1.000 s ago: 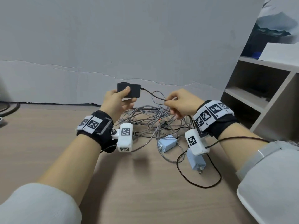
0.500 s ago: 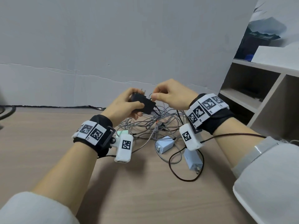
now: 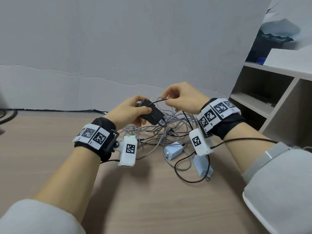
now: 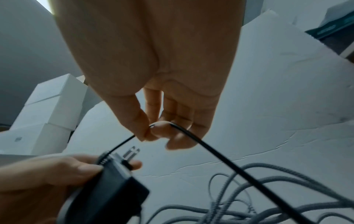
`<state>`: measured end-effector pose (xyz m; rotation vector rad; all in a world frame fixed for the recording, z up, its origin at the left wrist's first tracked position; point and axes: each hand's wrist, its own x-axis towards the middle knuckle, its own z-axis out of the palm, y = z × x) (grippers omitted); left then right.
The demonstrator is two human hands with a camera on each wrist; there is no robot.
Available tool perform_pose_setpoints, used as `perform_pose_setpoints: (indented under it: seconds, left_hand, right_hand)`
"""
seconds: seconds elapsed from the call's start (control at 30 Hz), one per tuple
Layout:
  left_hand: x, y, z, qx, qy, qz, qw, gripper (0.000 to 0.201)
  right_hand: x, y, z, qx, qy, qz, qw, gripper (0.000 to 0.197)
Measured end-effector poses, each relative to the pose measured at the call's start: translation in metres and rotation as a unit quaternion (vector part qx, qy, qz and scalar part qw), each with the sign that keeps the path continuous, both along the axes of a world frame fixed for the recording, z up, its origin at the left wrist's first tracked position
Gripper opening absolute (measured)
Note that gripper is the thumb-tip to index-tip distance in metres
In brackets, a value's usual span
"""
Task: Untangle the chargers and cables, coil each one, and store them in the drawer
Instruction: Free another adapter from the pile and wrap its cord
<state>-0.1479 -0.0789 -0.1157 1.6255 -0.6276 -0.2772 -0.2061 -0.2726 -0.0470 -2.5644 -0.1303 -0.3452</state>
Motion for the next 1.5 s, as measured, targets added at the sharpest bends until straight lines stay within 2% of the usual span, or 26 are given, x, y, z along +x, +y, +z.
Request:
perform_pose_setpoints:
  seconds: [0.07, 0.17, 0.27, 0.4, 0.53, 0.7, 0.8, 0.87, 0.9, 0.97, 1.0, 1.07, 1.2, 1.33, 1.43, 1.5]
  left_hand:
    - [0.000, 0.003, 0.001, -0.008, 0.014, -0.035, 0.999, 0.026]
    - [-0.004, 0.004, 0.004, -0.049, 0.047, -0.094, 0.993, 0.032]
    - [-0.010, 0.005, 0.009, -0.076, 0.060, -0.145, 0.985, 0.016]
    - [-0.017, 0.005, 0.014, -0.124, 0.082, -0.181, 0.972, 0.019]
    - [-0.011, 0.001, 0.016, -0.236, 0.129, -0.121, 0.956, 0.025]
    - [-0.005, -0.008, 0.016, -0.381, 0.197, -0.076, 0.900, 0.036]
    - [-0.002, -0.009, 0.020, -0.439, 0.189, -0.018, 0.878, 0.027]
    - [0.003, -0.004, 0.021, -0.417, 0.147, 0.050, 0.896, 0.022]
    - [0.006, -0.001, 0.020, -0.370, 0.106, 0.091, 0.919, 0.021]
    - [0.011, 0.005, 0.016, -0.220, -0.001, 0.166, 0.961, 0.024]
    - [0.013, 0.007, 0.014, -0.154, -0.046, 0.189, 0.969, 0.026]
    - [0.014, 0.009, 0.013, -0.074, -0.104, 0.199, 0.972, 0.024]
    - [0.010, 0.010, 0.011, 0.043, -0.183, 0.144, 0.972, 0.018]
    - [0.000, 0.010, 0.015, 0.081, -0.181, 0.061, 0.978, 0.016]
    - [-0.006, 0.013, 0.016, 0.001, -0.096, 0.006, 0.995, 0.027]
    - [-0.007, 0.015, 0.018, -0.046, -0.028, -0.044, 0.998, 0.024]
  right_hand:
    - [0.001, -0.006, -0.002, 0.035, -0.019, -0.019, 0.999, 0.009]
    - [0.002, -0.010, -0.004, 0.082, -0.030, -0.032, 0.996, 0.004]
    - [0.001, -0.008, -0.008, 0.092, -0.017, -0.020, 0.995, 0.003]
    - [0.001, 0.001, -0.013, 0.120, -0.016, 0.001, 0.993, 0.006]
    - [0.005, 0.007, -0.022, 0.096, 0.014, 0.042, 0.994, 0.013]
    - [0.004, 0.030, -0.038, 0.128, 0.112, 0.079, 0.982, 0.018]
    - [0.003, 0.042, -0.044, 0.057, 0.184, 0.099, 0.976, 0.020]
    - [0.000, 0.045, -0.044, -0.012, 0.208, 0.103, 0.973, 0.026]
    - [-0.002, 0.045, -0.042, -0.039, 0.215, 0.106, 0.970, 0.028]
    - [-0.007, 0.044, -0.035, -0.071, 0.224, 0.111, 0.966, 0.031]
    - [-0.009, 0.043, -0.029, -0.076, 0.216, 0.110, 0.967, 0.028]
    - [-0.012, 0.040, -0.017, -0.062, 0.157, 0.096, 0.981, 0.016]
    - [-0.012, 0.033, 0.003, 0.021, 0.005, 0.055, 0.998, 0.017]
    - [-0.010, 0.025, 0.012, 0.071, -0.053, 0.053, 0.995, 0.017]
    - [-0.010, 0.019, 0.014, 0.105, -0.075, 0.053, 0.990, 0.018]
    - [-0.011, 0.017, 0.015, 0.132, -0.083, 0.054, 0.986, 0.017]
